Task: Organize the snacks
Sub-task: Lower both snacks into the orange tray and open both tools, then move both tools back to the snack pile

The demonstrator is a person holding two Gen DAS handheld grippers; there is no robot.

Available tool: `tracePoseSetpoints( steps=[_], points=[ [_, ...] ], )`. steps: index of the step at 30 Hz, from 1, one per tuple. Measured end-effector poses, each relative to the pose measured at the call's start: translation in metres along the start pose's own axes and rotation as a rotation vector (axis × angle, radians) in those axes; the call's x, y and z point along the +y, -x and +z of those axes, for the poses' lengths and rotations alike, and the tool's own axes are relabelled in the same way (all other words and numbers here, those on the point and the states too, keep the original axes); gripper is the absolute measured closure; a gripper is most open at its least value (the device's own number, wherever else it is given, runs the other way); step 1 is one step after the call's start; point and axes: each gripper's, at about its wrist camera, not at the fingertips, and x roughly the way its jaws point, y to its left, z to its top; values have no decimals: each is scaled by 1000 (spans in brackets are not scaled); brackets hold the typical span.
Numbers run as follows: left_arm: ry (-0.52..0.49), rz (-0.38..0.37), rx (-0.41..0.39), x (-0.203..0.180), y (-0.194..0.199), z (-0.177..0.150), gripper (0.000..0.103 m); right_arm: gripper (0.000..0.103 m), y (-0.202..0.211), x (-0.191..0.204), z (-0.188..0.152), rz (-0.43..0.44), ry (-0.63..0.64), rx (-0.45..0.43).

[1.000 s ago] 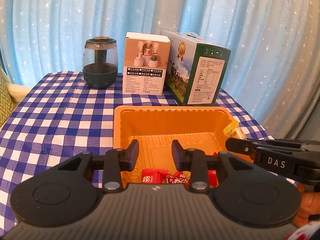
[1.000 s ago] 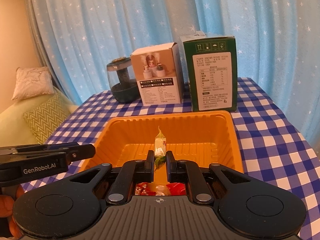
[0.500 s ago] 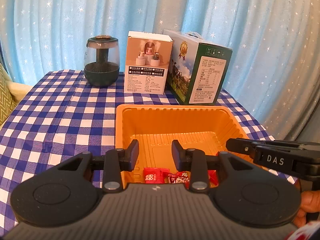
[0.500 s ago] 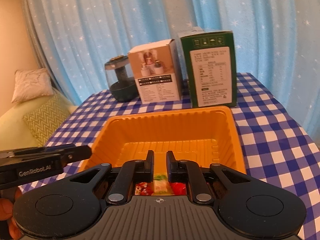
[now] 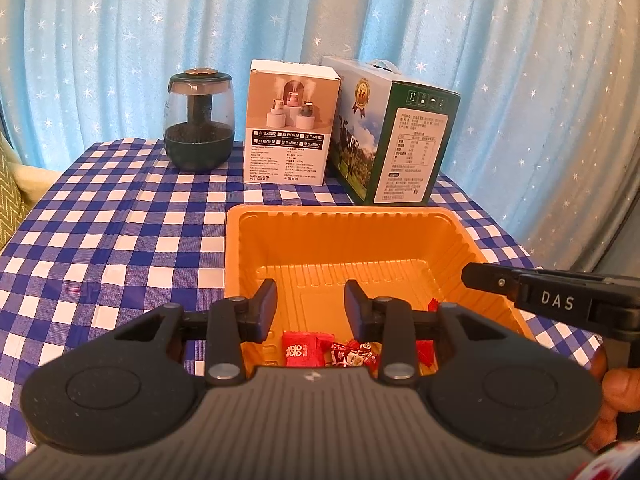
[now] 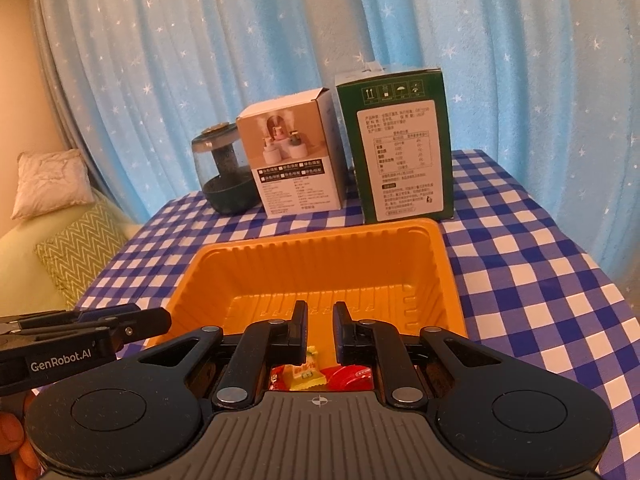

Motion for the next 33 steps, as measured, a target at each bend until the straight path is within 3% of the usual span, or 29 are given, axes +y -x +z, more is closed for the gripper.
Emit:
tracePoseSetpoints(
  steps=[7, 12, 13, 15, 16, 17, 21, 23, 28, 33],
  points=[
    [-24, 1, 3, -7, 1, -5, 69, 90, 4, -1, -2, -16, 0, -9],
    [-40, 6, 0, -10, 4, -8, 59, 89, 8, -2, -3, -33, 17, -15],
    [-42, 8, 0, -10, 5, -9, 57, 86, 10, -2, -4, -34, 18, -14],
    [-46, 10, 4, -11, 6, -10, 55, 69, 13, -3, -5, -39, 16, -20],
    [-48, 10, 6, -11, 7, -11, 54, 53, 16, -5, -5, -41, 11, -29],
    [-51, 11, 7, -12, 8, -11, 52, 47, 19, -7, -6, -44, 6, -40],
    [-57, 11, 2, -12, 16, -14, 47, 43, 28, -13, -8, -60, -9, -48],
    [-58, 13, -1, -11, 21, -16, 44, 35, 34, -14, -11, -66, -8, -47],
    [-54, 19, -9, -7, 37, -25, 28, 33, 50, -15, -23, -75, 11, -35],
    [-57, 30, -7, -2, 52, -33, 23, 33, 72, -16, -38, -69, -7, -16]
  ],
)
